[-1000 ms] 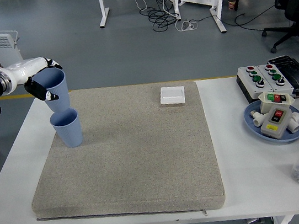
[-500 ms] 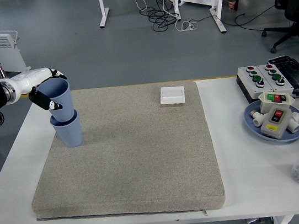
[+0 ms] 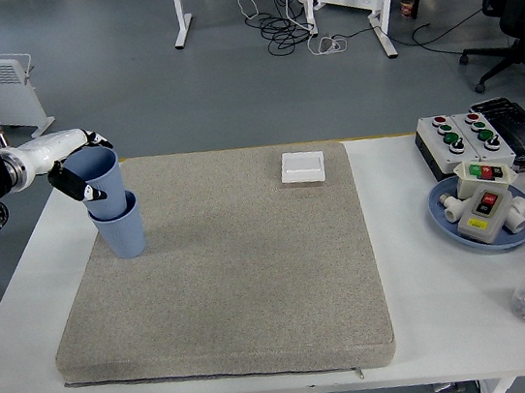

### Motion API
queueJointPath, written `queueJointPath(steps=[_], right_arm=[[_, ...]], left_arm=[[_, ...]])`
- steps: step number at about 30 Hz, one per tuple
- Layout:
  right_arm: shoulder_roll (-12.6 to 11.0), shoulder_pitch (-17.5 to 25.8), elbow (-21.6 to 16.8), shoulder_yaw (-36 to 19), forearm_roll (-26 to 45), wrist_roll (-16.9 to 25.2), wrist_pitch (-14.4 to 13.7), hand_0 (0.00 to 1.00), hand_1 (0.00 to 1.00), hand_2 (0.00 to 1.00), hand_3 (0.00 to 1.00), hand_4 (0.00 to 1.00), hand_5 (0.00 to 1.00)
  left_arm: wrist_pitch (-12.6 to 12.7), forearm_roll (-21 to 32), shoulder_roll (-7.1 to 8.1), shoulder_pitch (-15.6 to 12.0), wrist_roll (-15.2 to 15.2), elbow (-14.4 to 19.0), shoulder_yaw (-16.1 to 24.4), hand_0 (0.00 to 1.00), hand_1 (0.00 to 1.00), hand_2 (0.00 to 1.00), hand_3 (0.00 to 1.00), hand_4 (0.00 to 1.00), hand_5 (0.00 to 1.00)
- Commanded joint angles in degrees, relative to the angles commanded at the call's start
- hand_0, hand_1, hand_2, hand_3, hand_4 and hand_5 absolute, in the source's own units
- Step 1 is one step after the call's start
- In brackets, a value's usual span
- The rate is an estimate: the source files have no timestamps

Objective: Push cup pick cup insert cup

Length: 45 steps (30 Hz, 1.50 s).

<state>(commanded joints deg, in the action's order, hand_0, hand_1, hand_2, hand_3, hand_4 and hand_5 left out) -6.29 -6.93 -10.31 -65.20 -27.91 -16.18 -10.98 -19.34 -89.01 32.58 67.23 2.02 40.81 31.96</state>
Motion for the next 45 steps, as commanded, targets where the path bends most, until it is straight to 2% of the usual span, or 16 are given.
queueJointPath(steps=[4,5,10,11,16,17,21,27,32,34,35,37,40,41,45], right_arm=[[0.01,0.02,0.00,-0.04,-0.20,-0.01,0.02,0.729,0.660,0.680,0.594,0.143,0.482],[0.02,0.03,0.00,-0.01,-0.19,-0.01,0.02,0.729,0.660,0.680,0.594,0.143,0.482],[0.04,0.00,0.00,0.10,-0.06,0.01,0.04,0.729,0.660,0.680,0.594,0.143,0.482],[0.04,-0.01,0.00,0.15,0.03,0.02,0.03,0.729,0.660,0.680,0.593,0.143,0.483],[0.01,-0.15,0.00,0.34,0.41,0.07,0.05,0.729,0.660,0.680,0.593,0.143,0.483],[0.01,-0.16,0.00,0.36,0.46,0.08,0.05,0.729,0.659,0.680,0.593,0.142,0.483],[0.00,-0.25,0.00,0.49,0.84,0.17,0.07,0.729,0.659,0.680,0.593,0.142,0.483],[-0.02,-0.33,0.00,0.41,1.01,0.27,0.07,0.728,0.659,0.680,0.592,0.142,0.484],[-0.01,-0.44,0.00,0.36,1.30,0.45,-0.01,0.728,0.659,0.679,0.592,0.142,0.484],[-0.07,-0.45,0.00,0.24,1.31,0.43,-0.06,0.728,0.659,0.679,0.592,0.142,0.484],[-0.08,-0.44,0.00,0.20,1.30,0.43,-0.08,0.727,0.660,0.680,0.592,0.142,0.484],[-0.18,-0.41,0.00,-0.06,1.06,0.36,-0.13,0.727,0.660,0.680,0.592,0.142,0.484],[-0.29,-0.38,0.00,-0.33,0.92,0.34,-0.21,0.727,0.660,0.680,0.592,0.142,0.484],[-0.34,-0.37,0.00,-0.48,0.67,0.31,-0.26,0.727,0.659,0.678,0.593,0.142,0.485],[-0.46,-0.45,0.00,-0.82,0.08,0.29,-0.31,0.727,0.659,0.678,0.593,0.142,0.485]], left_arm=[[-0.18,2.01,-0.11,-0.23,-0.10,-0.60,0.36,0.405,0.575,0.637,0.608,0.741,0.089],[-0.17,2.46,-0.15,-0.32,-0.16,-0.65,0.48,0.788,0.827,0.949,0.881,0.949,0.418],[0.11,3.08,-0.48,-0.55,-0.20,-1.12,0.54,0.788,0.827,0.949,0.881,0.949,0.418],[0.22,3.15,-0.53,-0.57,-0.25,-1.26,0.58,0.930,0.936,0.998,0.927,0.998,0.490],[1.23,4.43,-0.77,-0.77,-0.98,-2.69,1.06,0.930,0.936,0.998,0.927,0.998,0.490],[1.36,4.70,-0.77,-0.81,-1.11,-2.84,1.14,0.994,0.998,0.998,0.935,0.998,0.552],[2.38,6.43,-0.75,-1.18,-2.25,-3.50,1.53,0.994,0.998,0.998,0.935,0.998,0.552],[4.30,6.87,-0.56,-1.82,-3.70,-2.49,2.42,0.998,0.998,0.998,0.950,0.998,0.575],[9.12,8.99,0.55,-4.07,-10.37,2.42,5.24,0.996,0.986,0.998,0.938,0.998,0.597],[11.57,11.09,0.99,-6.15,-13.72,6.01,8.98,0.996,0.986,0.998,0.938,0.998,0.597],[12.23,11.63,1.06,-6.68,-14.95,7.34,10.57,0.747,0.708,0.685,0.582,0.728,0.620],[14.14,15.15,1.43,-9.17,-17.32,11.01,14.46,0.747,0.708,0.685,0.582,0.728,0.620],[14.94,21.07,1.57,-12.30,-17.52,16.30,20.30,0.747,0.708,0.685,0.582,0.728,0.620],[15.17,23.11,1.91,-13.76,-16.55,18.18,22.19,0.497,0.529,0.516,0.486,0.607,0.679],[15.11,30.24,2.95,-22.10,-12.82,27.45,30.44,0.497,0.529,0.516,0.486,0.607,0.679]])
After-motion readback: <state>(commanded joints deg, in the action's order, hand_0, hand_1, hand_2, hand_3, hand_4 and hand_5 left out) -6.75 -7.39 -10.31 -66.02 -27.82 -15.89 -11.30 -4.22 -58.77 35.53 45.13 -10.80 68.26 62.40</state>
